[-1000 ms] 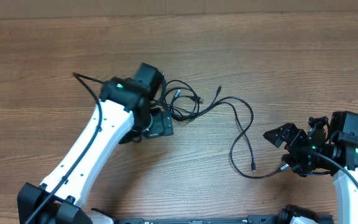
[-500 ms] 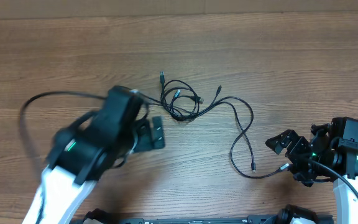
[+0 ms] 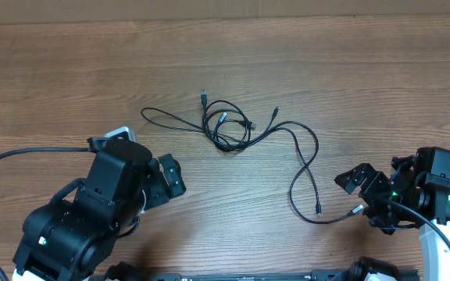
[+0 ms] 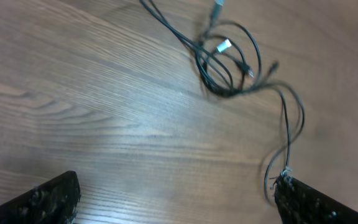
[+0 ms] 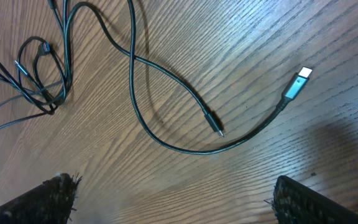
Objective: Untangle cables
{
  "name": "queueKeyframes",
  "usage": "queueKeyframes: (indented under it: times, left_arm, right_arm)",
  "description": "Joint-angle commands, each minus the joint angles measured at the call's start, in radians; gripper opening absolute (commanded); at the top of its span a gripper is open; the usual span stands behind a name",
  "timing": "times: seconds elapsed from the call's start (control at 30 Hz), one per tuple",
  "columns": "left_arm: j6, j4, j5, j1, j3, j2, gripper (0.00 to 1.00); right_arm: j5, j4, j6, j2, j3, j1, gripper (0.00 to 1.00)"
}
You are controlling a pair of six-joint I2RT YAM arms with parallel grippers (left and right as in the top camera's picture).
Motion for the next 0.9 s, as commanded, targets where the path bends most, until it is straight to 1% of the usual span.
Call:
queueKeyframes:
  times: [0.0, 0.13, 0.27, 0.37, 0.5, 0.7, 0.87]
  left_arm:
    - [-0.174, -0.003, -0.107, -0.005, -0.002, -0.006, 1.00]
    - [-0.259, -0.045, -0.167, -0.005, -0.006, -0.006, 0.99]
    - [-0.342, -0.140, -0.251, -0.005, -0.006, -0.007, 1.00]
    - [-0.354, -0.186, -0.285, -0.005, -0.006, -0.007, 1.00]
    - [-0.354, -0.217, -0.291, -0.005, -0.006, -0.006, 1.00]
    - [-0.357, -0.197, -0.292, -0.005, -0.021, -0.006, 0.99]
    - [-0.357, -0.110, -0.286, -0.005, -0.078, -0.004, 0.99]
  right_arm:
    - [0.006, 0.001, 0.002, -0.003, -0.005, 0.005, 1.00]
    - [0.006, 0.001, 0.002, -0.003, -0.005, 0.005, 1.00]
    - [0.006, 0.001, 0.002, -0.003, -0.005, 0.005, 1.00]
    - [0.006, 0.001, 0.002, -0.003, -0.005, 0.005, 1.00]
    - [0.006, 0.001, 0.002, -0.003, -0.005, 0.005, 1.00]
    - [0.006, 0.001, 0.002, -0.003, -0.005, 0.005, 1.00]
    - [0.006, 0.001, 0.002, -0.003, -0.005, 0.005, 1.00]
